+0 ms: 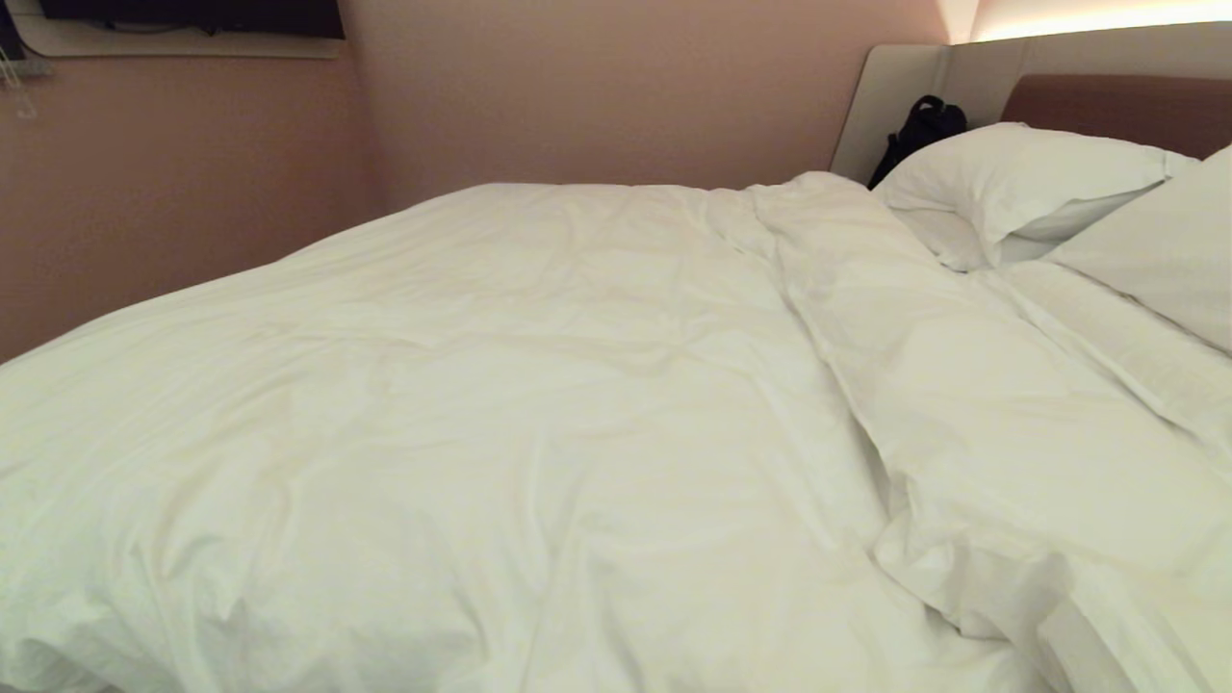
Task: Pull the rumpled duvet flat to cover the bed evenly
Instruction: Flatten the corners of the folded blanket
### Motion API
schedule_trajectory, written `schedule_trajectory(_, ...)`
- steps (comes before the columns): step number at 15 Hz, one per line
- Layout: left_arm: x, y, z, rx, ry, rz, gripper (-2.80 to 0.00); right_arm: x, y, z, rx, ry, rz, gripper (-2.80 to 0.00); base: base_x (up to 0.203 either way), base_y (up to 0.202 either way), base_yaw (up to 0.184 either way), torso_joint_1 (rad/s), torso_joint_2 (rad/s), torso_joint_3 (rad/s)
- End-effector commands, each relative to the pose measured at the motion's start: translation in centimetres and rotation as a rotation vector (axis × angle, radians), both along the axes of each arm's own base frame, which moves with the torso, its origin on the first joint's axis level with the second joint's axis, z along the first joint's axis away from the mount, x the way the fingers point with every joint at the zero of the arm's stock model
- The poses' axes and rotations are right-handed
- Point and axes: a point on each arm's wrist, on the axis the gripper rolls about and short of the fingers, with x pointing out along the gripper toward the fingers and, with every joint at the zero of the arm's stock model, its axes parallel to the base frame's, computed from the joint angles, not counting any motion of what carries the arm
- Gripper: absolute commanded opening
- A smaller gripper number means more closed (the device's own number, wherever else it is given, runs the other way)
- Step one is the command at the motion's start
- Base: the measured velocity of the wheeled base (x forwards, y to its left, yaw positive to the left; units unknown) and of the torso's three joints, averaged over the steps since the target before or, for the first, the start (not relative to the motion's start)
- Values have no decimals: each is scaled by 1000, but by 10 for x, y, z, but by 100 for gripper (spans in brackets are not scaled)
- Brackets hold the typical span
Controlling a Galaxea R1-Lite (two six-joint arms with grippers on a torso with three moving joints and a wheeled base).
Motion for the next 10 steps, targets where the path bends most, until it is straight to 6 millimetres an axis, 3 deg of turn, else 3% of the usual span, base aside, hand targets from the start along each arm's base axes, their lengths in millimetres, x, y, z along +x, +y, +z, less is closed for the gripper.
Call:
schedule_trajectory(1, 0, 0, 0, 0, -1, 1, -280, 26, -17, 18, -89, -141, 8, -280, 0, 0, 0, 0, 0, 0)
schedule_trajectory(5, 0, 0, 0, 3, -1, 4, -280, 34, -24, -3, 47, 134, -5, -280, 0, 0, 0, 0, 0, 0)
schedule_trajectory(10, 0, 0, 0, 2, -1, 4, -280, 36, -27, -36, -34, 338, 66, -280, 0, 0, 0, 0, 0, 0)
